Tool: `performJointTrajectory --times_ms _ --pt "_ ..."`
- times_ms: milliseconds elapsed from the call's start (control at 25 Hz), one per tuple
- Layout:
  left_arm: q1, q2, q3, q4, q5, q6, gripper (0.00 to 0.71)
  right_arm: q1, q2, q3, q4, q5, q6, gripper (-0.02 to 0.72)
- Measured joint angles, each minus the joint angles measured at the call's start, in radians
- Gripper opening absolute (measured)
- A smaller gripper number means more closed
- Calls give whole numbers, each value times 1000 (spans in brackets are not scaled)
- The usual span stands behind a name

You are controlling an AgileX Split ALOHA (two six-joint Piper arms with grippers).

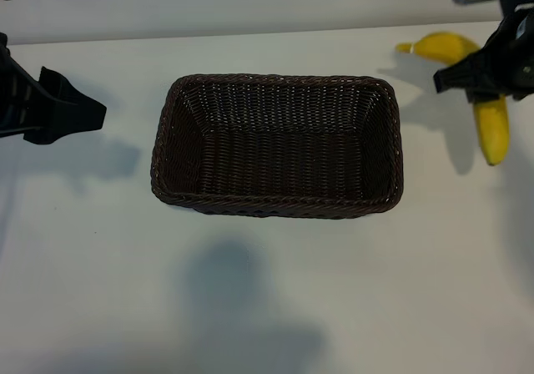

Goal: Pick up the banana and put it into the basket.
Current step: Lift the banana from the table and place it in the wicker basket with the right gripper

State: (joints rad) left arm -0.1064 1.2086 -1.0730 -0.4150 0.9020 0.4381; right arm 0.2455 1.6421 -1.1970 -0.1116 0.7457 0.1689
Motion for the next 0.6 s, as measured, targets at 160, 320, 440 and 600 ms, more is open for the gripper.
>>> performJointTrajectory --times_ms 160,320,440,600 --pt "0 0 0 0 0 0 610 1 -25 -9 105 28 -67 418" --pt "0 0 0 0 0 0 610 31 -25 -11 288 32 -224 418" --pt "0 0 0 0 0 0 610 71 -25 -12 377 32 -292 418" --pt "0 0 0 0 0 0 610 137 -24 -13 403 29 -328 418"
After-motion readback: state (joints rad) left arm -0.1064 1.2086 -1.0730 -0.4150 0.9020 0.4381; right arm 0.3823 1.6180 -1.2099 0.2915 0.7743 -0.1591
